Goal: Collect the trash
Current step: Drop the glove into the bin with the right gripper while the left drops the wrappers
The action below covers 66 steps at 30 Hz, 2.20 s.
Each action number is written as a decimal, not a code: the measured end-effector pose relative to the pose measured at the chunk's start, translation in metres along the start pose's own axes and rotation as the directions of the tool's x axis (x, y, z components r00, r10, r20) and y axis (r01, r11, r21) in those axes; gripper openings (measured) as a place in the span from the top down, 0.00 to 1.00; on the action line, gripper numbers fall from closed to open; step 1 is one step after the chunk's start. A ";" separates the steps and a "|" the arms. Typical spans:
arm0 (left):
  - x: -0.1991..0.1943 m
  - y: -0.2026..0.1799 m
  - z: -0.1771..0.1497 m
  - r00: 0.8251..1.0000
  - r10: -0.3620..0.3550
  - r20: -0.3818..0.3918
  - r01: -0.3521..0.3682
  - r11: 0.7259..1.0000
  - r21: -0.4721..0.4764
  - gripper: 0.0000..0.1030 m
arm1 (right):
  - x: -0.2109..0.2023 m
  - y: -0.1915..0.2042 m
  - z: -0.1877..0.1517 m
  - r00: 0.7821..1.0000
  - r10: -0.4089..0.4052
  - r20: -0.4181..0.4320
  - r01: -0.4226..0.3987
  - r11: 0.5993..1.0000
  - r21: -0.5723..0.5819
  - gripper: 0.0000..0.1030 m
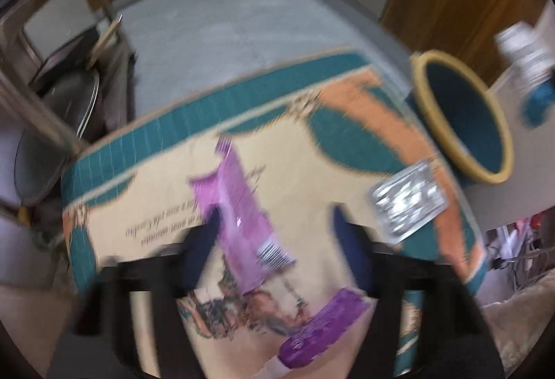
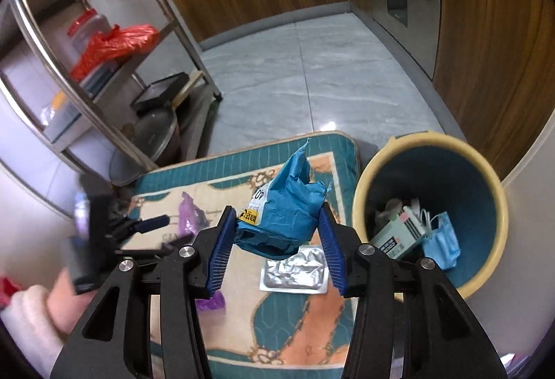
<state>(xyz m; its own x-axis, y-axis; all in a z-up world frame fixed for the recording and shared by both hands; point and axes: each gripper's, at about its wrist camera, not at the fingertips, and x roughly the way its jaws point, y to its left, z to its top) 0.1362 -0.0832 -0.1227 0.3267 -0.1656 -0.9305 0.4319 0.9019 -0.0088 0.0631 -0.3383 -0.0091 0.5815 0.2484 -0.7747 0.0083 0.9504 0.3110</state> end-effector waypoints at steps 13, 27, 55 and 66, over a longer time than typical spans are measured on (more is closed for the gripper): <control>0.060 -0.002 -0.017 0.982 0.083 -0.171 -0.065 0.992 0.105 0.60 | -0.018 -0.008 0.001 0.999 0.038 0.023 -0.037 0.997 -0.062 0.52; -0.027 -0.028 0.025 0.979 -0.161 0.128 0.155 0.986 0.056 0.73 | -0.014 -0.019 0.006 0.999 -0.020 0.035 0.021 0.999 -0.043 0.52; 0.023 -0.199 0.078 0.917 -0.379 0.121 0.347 0.910 0.226 0.68 | 0.028 -0.158 -0.024 0.961 -0.237 -0.141 0.264 0.940 0.218 0.49; 0.026 -0.196 0.079 0.919 -0.370 0.133 0.340 0.918 0.205 0.43 | 0.026 -0.162 -0.024 0.960 -0.252 -0.118 0.273 0.936 0.221 0.29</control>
<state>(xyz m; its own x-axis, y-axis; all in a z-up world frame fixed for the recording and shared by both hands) 0.1268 -0.2959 -0.1165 0.2524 -0.5392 -0.8035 0.6797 0.6898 -0.2494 0.0573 -0.4815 -0.0924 0.4602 0.0212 -0.8875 0.3459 0.9164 0.2013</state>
